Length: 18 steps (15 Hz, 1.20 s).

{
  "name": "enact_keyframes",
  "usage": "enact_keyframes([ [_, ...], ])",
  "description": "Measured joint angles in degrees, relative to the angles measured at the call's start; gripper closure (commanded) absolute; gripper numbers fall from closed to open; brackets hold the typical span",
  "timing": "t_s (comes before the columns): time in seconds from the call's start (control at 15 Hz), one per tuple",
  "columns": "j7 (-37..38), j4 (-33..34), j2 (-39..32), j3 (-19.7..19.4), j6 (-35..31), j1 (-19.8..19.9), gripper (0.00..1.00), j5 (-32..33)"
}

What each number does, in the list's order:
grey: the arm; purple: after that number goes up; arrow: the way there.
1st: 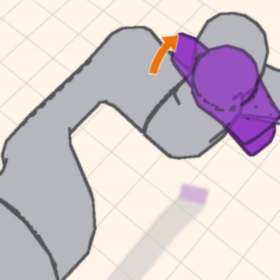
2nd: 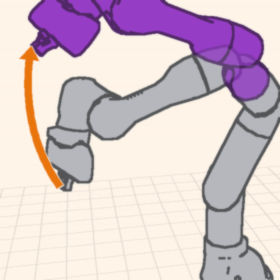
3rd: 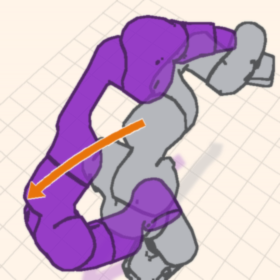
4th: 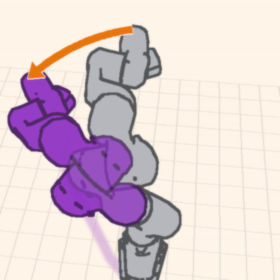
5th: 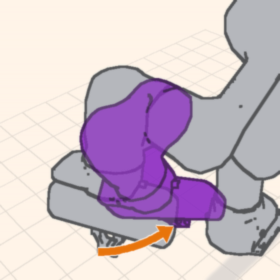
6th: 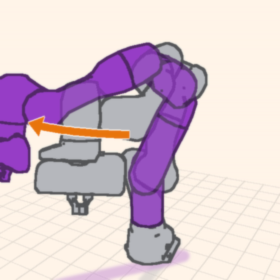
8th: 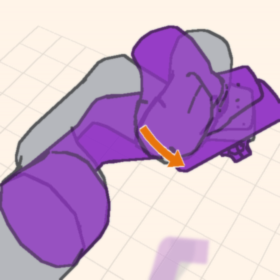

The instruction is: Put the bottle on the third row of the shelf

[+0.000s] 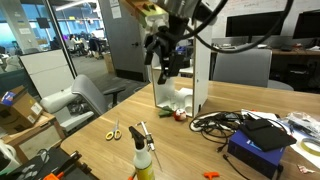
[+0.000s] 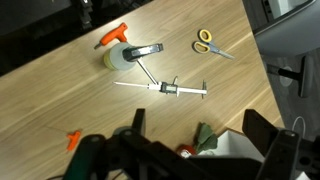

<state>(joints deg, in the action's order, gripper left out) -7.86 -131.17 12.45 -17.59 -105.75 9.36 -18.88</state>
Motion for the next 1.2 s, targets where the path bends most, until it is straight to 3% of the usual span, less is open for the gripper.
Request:
enact_keyframes([
  [0.53,7.91,2.60,-16.10,-0.01,3.20,4.50,0.00,-0.58],
  [1.2,8.03,10.71,-35.92,1.86,5.17,9.31,0.00,-8.67],
])
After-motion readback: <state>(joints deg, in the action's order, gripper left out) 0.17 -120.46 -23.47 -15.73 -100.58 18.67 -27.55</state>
